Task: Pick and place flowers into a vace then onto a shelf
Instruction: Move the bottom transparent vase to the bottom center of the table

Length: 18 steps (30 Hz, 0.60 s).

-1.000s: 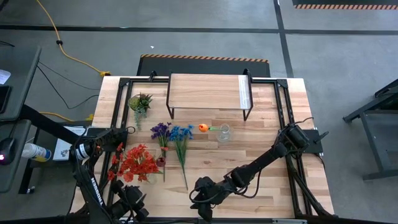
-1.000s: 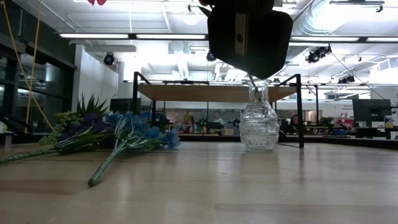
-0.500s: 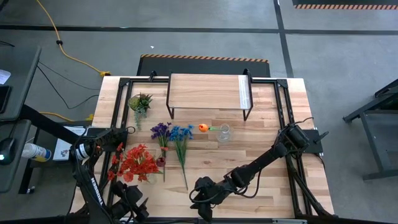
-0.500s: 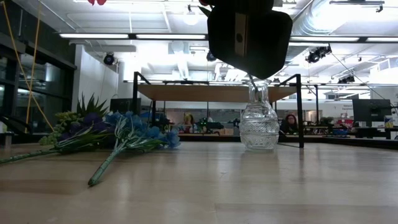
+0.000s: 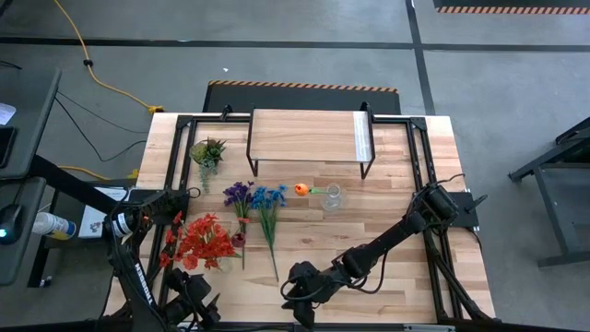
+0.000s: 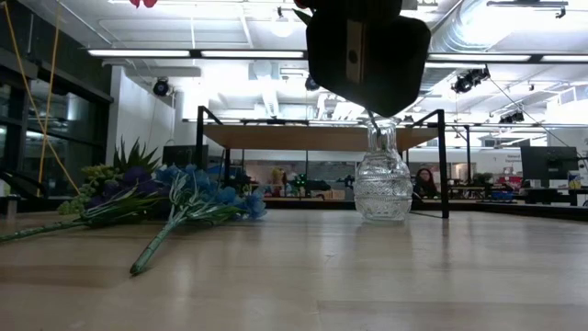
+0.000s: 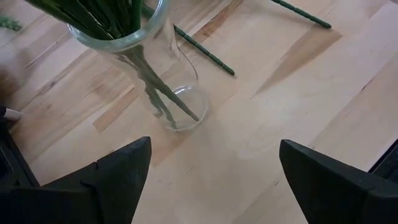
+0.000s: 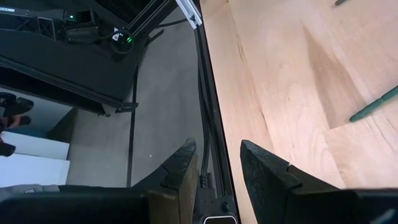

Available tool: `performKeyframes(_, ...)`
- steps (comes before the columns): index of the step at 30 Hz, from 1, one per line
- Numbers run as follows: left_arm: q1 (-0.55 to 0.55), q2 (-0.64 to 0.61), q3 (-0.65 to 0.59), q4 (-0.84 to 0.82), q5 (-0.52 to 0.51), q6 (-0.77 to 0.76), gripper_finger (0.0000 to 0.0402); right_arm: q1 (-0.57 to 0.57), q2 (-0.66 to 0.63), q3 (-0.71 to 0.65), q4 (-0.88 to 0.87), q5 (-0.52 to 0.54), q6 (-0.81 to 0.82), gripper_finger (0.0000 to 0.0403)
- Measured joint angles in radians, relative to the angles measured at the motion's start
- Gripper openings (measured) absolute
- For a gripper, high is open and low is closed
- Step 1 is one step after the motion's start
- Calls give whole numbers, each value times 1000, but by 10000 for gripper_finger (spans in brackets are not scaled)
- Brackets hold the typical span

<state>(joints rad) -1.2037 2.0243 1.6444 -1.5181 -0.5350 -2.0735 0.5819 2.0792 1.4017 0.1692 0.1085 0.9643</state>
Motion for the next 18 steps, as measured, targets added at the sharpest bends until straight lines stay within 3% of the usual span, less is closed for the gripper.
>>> performKeyframes(12, 0, 0, 0, -3, -5, -6, 382, 0, 0, 0, 1, 20, 3, 114)
performKeyframes(18, 0, 0, 0, -4, -76, -50, 370, 0, 0, 0, 1, 20, 22, 114)
